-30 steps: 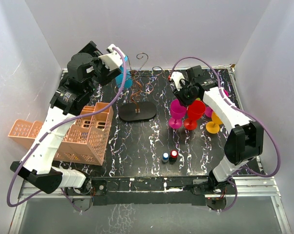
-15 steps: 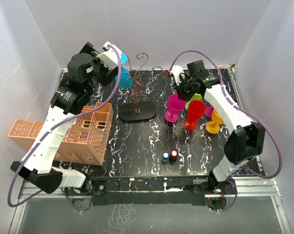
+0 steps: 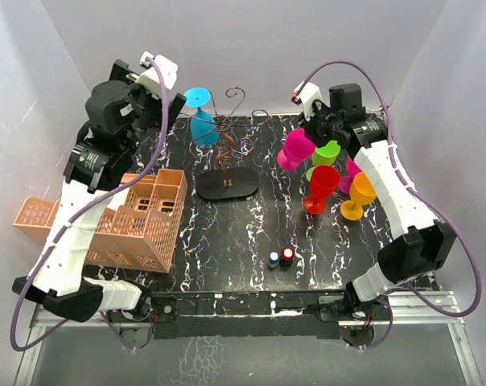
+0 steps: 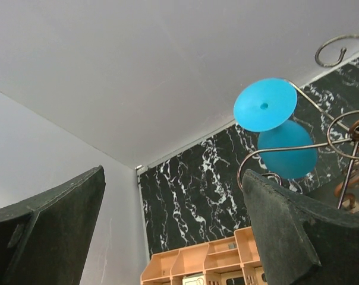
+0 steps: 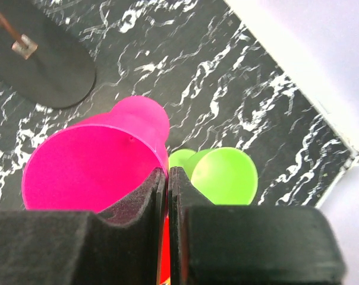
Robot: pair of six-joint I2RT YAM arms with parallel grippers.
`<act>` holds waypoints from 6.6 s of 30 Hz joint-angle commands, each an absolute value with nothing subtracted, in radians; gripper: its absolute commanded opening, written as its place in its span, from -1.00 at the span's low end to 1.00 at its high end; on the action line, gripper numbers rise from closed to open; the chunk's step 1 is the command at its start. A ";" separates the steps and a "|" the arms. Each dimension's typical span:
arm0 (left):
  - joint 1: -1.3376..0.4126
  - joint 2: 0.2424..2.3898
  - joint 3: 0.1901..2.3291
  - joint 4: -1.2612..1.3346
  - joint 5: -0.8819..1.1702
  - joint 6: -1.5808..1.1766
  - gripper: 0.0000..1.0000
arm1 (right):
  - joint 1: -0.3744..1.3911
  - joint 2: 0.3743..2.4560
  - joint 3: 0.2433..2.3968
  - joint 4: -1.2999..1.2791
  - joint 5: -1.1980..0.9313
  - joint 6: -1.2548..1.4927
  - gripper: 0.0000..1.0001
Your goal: Place the wine glass upside down on the wine glass rack
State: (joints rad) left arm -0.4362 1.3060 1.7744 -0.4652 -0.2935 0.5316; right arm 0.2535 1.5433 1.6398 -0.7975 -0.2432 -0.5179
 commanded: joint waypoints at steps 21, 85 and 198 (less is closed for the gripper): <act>-0.267 1.289 1.934 -0.511 0.198 0.134 0.94 | 0.253 1.374 1.860 -0.470 -0.047 -0.347 -0.85; -0.357 1.843 2.263 -0.267 0.458 -0.387 0.37 | 0.253 1.740 2.341 -0.430 -0.576 -0.029 -0.84; -0.404 1.935 2.488 -0.030 -0.372 0.716 -1.00 | 0.005 1.540 1.918 -0.495 -0.507 -0.117 0.71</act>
